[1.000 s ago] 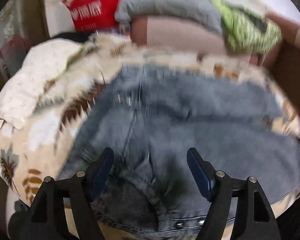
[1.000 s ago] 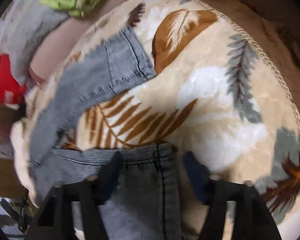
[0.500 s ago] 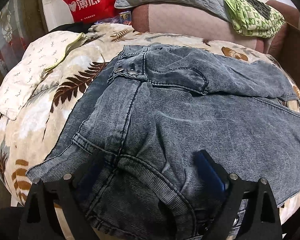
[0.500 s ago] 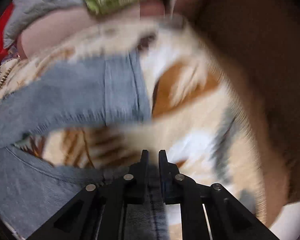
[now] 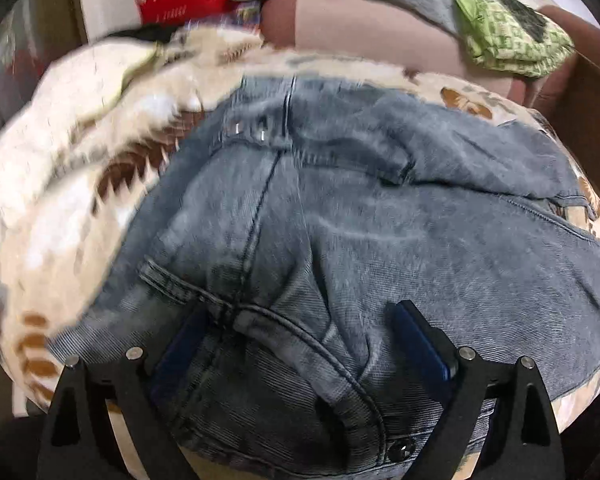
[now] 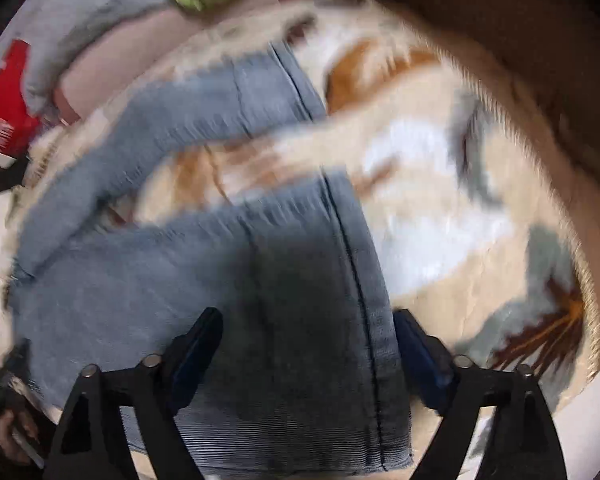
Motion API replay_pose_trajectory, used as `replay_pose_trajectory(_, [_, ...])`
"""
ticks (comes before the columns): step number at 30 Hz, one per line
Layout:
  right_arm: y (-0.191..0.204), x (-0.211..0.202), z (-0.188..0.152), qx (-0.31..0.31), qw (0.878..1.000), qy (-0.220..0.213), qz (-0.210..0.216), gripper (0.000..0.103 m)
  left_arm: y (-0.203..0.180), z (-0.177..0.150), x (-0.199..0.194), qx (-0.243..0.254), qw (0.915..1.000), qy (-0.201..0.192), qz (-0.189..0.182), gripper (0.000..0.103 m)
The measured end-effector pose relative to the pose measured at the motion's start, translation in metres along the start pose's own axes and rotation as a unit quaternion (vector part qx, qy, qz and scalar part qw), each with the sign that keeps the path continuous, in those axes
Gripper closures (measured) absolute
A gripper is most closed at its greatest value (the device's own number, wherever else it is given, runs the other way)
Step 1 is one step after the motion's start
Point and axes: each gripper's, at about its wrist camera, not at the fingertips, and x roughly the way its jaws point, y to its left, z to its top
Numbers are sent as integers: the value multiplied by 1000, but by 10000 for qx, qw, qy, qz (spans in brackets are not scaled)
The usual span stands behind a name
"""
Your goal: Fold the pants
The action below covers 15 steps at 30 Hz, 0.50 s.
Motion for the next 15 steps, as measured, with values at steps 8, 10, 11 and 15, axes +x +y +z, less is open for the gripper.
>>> replay_pose_trajectory(8, [-7, 17, 94, 212, 9988, -270, 350, 42, 32, 82, -1, -567, 9963, -502, -410, 9])
replay_pose_trajectory(10, [-8, 41, 116, 175, 9997, -193, 24, 44, 50, 103, 28, -882, 9949, -235, -437, 9])
replay_pose_trajectory(11, [-11, 50, 123, 240, 9996, -148, -29, 44, 53, 107, 37, -991, 9940, -167, -429, 9])
replay_pose_trajectory(15, [-15, 82, 132, 347, 9993, 105, -45, 51, 64, 117, 83, -1169, 9922, 354, -229, 9])
